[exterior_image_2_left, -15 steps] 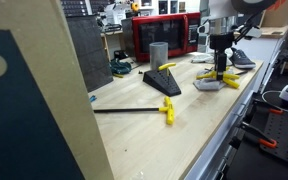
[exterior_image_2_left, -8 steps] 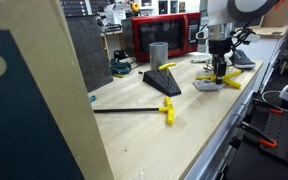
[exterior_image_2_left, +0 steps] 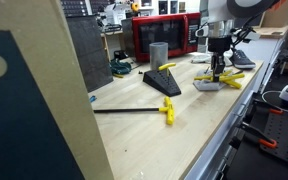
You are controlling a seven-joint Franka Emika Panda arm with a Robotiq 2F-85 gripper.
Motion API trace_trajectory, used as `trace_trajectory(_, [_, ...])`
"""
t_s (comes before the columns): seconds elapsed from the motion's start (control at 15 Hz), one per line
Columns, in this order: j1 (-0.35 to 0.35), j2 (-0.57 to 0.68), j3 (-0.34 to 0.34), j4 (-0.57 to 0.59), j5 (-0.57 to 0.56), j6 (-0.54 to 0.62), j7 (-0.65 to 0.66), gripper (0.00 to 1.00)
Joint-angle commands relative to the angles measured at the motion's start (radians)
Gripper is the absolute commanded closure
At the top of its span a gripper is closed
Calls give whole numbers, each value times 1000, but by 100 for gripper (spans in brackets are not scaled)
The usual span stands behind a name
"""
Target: Pick up one yellow and black object and put it in the silver cylindrical container
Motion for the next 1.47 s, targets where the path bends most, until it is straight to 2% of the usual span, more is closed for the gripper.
trace_trajectory(0.0, [13,-59,-14,-7,44,-37,-29,99])
trace_trajectory(0.2, [12,-100,-10,-8,44,-58,-13,99])
trace_trajectory(0.27, [3,-109,-3,-8,19,-69,4,72])
trace_trajectory(0.4, [-10,-114,4,-7,-22,-78,23,64])
trace_trajectory(0.6, [-30,-100,1,-4,-85,-78,33,42])
trace_trajectory(0.93, [-22,-58,-19,-1,-46,-58,12,5])
trace_trajectory(1.0, [-14,-50,-19,-1,-29,-54,12,0])
trace_trajectory(1.4, [6,-10,-11,-1,22,-47,6,0])
